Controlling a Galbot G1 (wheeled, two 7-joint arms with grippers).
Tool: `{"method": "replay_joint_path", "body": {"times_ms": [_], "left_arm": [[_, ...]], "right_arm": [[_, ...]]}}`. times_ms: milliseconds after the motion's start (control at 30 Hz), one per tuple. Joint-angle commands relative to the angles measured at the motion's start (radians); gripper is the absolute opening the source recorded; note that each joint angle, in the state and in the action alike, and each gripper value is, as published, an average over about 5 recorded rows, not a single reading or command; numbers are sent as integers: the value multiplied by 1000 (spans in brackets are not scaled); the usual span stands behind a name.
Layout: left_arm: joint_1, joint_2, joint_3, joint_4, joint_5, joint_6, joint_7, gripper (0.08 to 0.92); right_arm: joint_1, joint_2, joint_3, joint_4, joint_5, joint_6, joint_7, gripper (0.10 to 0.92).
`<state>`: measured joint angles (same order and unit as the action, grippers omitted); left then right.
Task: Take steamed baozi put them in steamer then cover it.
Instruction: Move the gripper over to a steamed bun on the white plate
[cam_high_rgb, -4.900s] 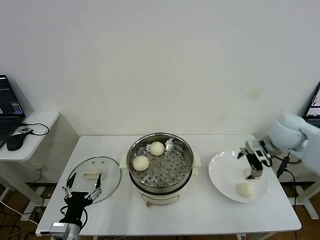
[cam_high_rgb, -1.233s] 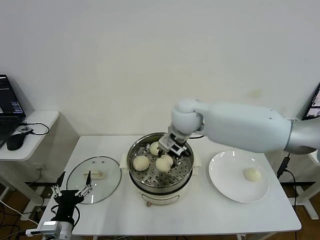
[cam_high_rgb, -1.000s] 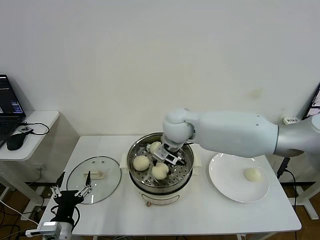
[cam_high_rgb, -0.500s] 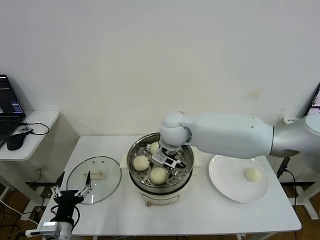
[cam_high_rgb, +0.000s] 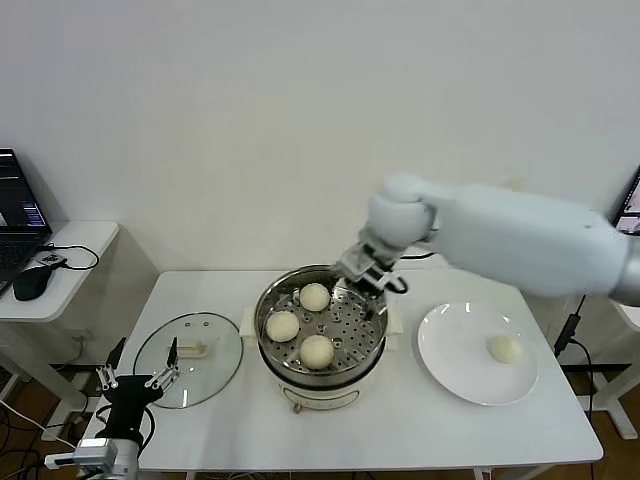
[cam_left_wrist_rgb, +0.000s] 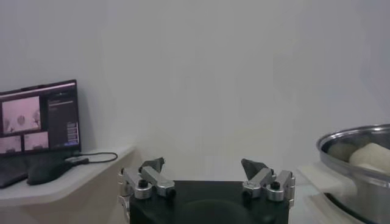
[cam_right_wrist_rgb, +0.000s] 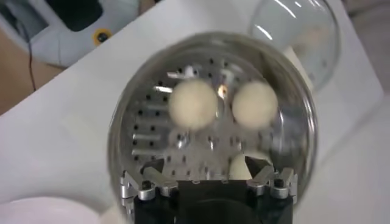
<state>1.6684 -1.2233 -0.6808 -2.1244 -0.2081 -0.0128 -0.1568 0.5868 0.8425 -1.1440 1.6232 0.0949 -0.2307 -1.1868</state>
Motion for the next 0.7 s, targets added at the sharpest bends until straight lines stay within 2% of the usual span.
{"method": "replay_joint_path", "body": {"times_ms": [33,267,533,700], "left_arm": [[-10,11,23,6,6,2,1,823],[-12,22,37,13,17,4,1,823],[2,25,35,4,29,8,1,823],[9,25,27,3,33,8,1,823]], "right_arm": [[-118,-445,126,60,-74,-131,-9,823],[-578,-591,490,-1,-215,-50,-1,823],[-979,-525,830,-137,-352,-1,22,823],[-1065,-462,904,-220,-405,24,47,823]]}}
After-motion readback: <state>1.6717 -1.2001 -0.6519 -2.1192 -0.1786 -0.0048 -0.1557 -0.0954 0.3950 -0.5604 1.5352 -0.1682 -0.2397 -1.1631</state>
